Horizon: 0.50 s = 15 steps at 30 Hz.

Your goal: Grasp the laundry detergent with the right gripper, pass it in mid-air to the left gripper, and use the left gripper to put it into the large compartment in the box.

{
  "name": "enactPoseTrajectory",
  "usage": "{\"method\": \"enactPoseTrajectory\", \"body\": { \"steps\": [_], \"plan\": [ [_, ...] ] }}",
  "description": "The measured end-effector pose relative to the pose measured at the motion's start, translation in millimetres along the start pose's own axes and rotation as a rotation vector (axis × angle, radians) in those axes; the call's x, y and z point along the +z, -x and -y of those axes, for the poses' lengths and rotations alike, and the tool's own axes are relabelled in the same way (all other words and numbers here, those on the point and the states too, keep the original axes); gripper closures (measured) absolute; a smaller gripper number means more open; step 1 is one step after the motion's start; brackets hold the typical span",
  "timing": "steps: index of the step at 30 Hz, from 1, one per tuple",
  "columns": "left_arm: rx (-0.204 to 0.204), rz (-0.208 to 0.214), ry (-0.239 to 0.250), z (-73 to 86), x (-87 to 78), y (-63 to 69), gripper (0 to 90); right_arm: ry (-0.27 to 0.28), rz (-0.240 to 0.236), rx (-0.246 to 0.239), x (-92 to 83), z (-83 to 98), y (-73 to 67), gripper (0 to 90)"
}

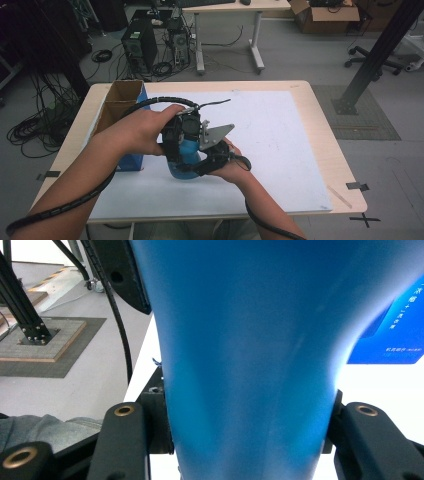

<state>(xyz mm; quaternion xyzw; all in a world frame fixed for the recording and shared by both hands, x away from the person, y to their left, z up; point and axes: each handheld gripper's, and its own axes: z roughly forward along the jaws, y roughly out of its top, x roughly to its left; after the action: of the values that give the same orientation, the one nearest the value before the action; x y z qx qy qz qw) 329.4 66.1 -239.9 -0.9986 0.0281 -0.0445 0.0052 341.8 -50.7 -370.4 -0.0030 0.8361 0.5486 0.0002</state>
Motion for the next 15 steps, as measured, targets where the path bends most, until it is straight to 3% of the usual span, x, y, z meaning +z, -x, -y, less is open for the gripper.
{"method": "enactPoseTrajectory", "body": {
  "steps": [15],
  "plan": [
    [-0.003, 0.001, -0.025, -4.0, -1.4, -1.4, 38.1, 0.008, 0.011, -0.005, -0.6, -0.4, 0.0, 45.5]
  ]
}}
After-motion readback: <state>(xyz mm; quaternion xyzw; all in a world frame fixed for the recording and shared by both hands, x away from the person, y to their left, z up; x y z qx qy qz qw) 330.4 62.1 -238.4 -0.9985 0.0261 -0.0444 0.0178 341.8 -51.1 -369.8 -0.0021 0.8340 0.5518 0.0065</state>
